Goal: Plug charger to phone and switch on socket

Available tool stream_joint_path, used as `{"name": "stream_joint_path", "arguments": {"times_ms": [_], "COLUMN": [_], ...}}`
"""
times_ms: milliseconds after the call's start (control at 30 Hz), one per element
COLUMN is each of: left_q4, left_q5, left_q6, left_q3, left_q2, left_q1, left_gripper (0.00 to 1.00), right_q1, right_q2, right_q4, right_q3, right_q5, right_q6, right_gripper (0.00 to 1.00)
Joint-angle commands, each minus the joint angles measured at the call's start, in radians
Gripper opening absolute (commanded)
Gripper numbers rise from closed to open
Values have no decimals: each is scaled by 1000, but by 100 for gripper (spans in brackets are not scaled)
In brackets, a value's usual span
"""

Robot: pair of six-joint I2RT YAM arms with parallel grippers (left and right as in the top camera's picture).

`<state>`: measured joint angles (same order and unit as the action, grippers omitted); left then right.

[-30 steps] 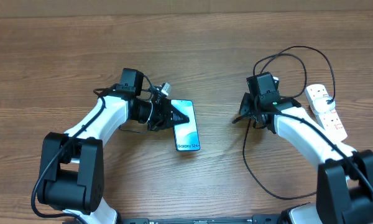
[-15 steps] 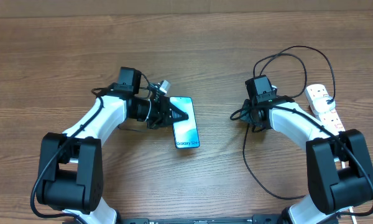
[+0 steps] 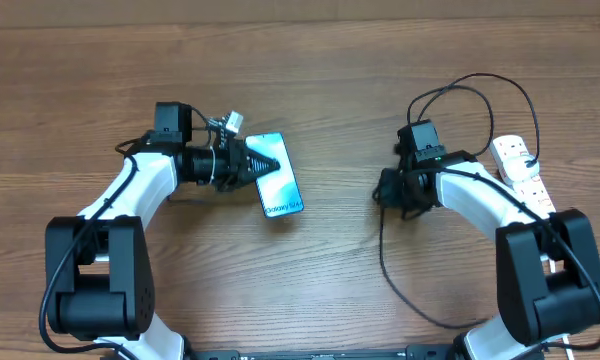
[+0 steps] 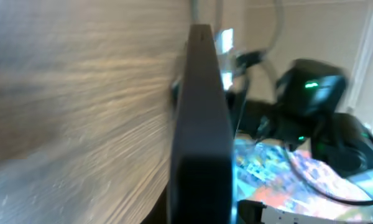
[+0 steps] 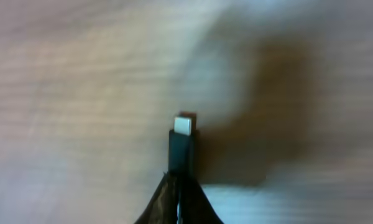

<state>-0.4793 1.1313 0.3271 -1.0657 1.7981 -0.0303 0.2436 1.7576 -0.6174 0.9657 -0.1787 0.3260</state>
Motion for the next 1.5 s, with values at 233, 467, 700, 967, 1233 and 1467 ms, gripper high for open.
{"name": "stream_joint_path", "arguments": {"times_ms": [233,467,700,967,1233,1467], "left_q4": [400,594,596,588,441,332], "left_q5": [295,252,246,203,203,192], "left_q6": [196,430,459,373,320,255], "left_q3": [-3,-3,-3,-3,-3,-3], "left_q2": [2,2,2,2,2,2], "left_q1": [43,1,-19,53,148,145], "left_gripper": [4,4,4,4,4,4], "right_q1": [28,92,201,206,240,289], "right_q2": [-384,-443,-434,-399,-259,-122], "right_q4": [-286,-202,-114,-191,-34,-9], "right_q3": [31,-12,-12,-37,-96,-96], "right_q5": [-690,-684,-348,128,92,155], "right_q6": [-408,-396,-216,-56,-56,-47], "right_gripper": [4,4,4,30,61,58]}}
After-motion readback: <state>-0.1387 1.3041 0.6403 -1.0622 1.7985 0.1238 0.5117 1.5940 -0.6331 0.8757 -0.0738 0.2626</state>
